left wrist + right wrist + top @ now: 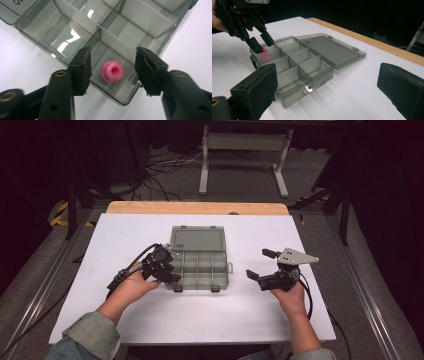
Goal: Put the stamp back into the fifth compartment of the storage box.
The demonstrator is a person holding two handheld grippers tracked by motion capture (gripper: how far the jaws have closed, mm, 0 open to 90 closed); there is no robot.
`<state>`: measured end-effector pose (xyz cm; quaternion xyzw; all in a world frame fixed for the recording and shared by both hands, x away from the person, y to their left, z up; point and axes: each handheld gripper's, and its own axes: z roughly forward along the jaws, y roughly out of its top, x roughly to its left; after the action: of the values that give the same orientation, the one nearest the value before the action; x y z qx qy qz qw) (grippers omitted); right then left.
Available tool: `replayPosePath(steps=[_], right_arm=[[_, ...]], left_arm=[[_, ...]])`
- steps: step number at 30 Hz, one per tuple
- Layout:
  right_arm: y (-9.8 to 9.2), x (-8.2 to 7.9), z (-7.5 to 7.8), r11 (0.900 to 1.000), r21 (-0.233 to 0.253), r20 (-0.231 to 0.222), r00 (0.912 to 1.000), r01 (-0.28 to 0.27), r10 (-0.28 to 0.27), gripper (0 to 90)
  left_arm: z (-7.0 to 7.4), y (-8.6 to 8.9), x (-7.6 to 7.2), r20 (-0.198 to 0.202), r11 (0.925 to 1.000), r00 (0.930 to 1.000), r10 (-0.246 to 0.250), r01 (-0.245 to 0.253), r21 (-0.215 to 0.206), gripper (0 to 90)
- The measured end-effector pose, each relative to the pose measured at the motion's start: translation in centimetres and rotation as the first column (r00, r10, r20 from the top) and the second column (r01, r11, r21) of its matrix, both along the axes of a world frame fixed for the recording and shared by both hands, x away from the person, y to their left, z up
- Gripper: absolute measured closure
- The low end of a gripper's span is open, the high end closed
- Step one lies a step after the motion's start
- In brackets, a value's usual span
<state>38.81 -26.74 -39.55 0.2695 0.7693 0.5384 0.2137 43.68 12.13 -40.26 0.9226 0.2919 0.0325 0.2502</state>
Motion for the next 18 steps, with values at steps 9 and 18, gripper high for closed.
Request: replayPosePath(steps=[9,18], right_arm=[[0.7,0.3,0.1,0.999,-0.018,-0.013,0.9995,-0.03,0.03,13.5],[2.1,1.4,0.8,0.992,-0.116,-0.118,0.9921,-0.056,0.042,83.3]], left_arm=[[2.3,1.9,-0.5,0.059,0.9898,0.9981,0.019,-0.01,-0.142,32.9],[4.0,4.1,-0.9,0.155,0.9808,0.9855,0.07,-0.039,-0.191,87.6]])
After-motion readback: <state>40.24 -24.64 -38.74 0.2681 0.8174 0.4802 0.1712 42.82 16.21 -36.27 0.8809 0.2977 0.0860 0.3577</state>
